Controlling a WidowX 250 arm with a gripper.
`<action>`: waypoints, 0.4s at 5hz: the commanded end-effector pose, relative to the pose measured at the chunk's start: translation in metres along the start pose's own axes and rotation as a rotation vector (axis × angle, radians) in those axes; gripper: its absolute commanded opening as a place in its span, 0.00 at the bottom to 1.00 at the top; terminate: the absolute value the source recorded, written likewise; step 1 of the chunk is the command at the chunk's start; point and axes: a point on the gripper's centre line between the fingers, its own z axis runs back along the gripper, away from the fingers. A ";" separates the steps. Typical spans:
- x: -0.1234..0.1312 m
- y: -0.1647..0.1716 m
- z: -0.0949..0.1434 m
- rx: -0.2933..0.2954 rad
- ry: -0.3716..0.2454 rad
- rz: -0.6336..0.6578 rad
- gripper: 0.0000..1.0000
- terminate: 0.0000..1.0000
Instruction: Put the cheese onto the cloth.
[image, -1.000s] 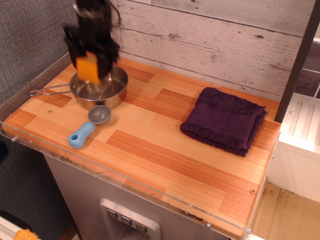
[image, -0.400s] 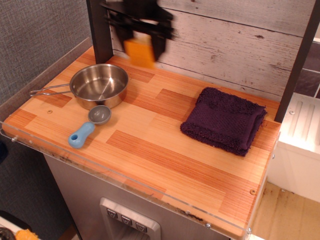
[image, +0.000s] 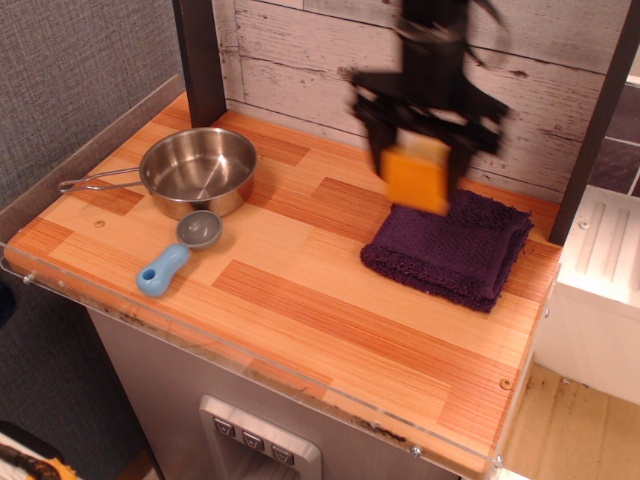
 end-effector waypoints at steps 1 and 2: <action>0.004 -0.020 -0.007 0.056 -0.020 0.014 0.00 0.00; 0.007 -0.012 -0.011 0.082 -0.019 0.025 0.00 0.00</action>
